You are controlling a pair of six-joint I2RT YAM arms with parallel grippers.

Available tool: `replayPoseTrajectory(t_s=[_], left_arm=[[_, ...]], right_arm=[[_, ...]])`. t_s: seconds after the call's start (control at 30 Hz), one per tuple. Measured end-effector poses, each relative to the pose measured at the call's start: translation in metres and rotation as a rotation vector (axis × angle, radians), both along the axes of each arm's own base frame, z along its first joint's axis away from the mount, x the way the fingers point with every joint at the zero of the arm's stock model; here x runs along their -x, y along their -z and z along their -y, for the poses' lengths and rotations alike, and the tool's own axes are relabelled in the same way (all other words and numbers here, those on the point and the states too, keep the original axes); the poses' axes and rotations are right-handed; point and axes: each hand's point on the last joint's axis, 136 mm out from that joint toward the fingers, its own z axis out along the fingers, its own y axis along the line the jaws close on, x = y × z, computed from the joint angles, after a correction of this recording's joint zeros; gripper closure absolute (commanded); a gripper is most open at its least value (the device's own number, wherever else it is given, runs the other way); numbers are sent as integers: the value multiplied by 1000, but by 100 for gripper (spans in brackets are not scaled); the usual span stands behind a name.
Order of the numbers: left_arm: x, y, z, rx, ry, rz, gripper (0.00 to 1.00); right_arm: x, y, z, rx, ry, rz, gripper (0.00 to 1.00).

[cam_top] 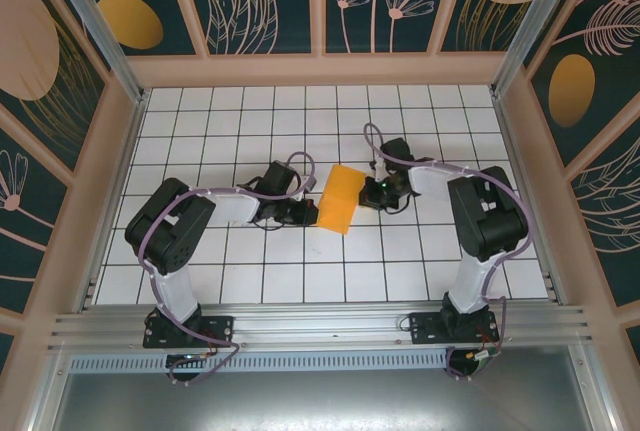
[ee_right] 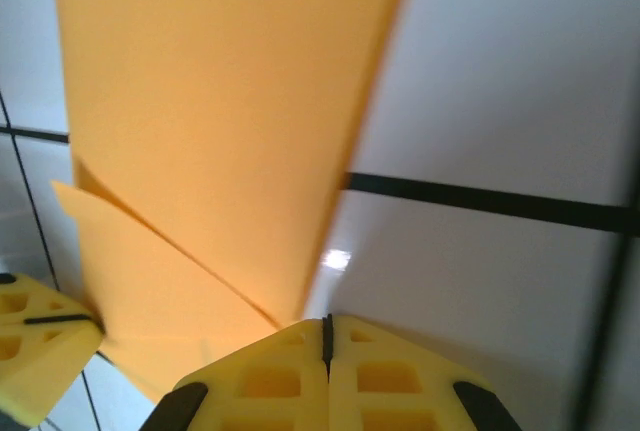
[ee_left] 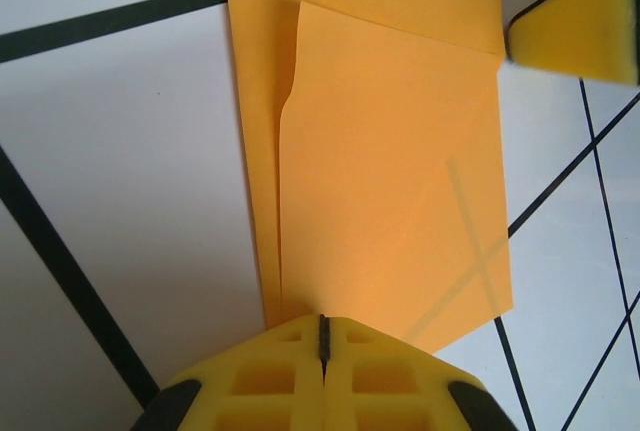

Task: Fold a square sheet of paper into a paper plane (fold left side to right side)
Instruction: Fold the triangle a second time at the center of the table.

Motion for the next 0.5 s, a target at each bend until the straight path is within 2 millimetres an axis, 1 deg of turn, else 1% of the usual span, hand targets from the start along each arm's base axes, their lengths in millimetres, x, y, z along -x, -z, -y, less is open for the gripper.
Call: replayPoseTrajectory(t_s=[0.03,0.07,0.1,0.13,0.2,0.27,0.33,0.4,0.43,0.5], left_arm=[[1,-1,-1,1,-3,-3,85],[1,-2,-1,3,-8,-6,81],[1,-5,-1,7,-11,-7,75],[0,-9,-1,14,-14,-4,70],[-5,-25,-2,47,-29,14,60],[-14,-43,-5,79,-50,46,55],[-25,-62,-7,105,-65,90,53],[-37,-73,-6,122,-71,122,53],[-41,-76,-4,129,-69,134,53],[-46,-73,1,132,-59,136,53]], right_arm=[[-2,-3,6,-3,18,8,97],[-5,-7,13,-10,39,26,92],[-8,-13,20,-20,62,49,85],[-10,-19,25,-33,82,72,80],[-17,-36,33,-71,121,141,69],[-22,-55,38,-122,151,215,58],[-25,-72,40,-174,169,284,48],[-26,-83,40,-219,177,330,41],[-26,-86,39,-238,175,345,39],[-25,-90,36,-269,173,361,35]])
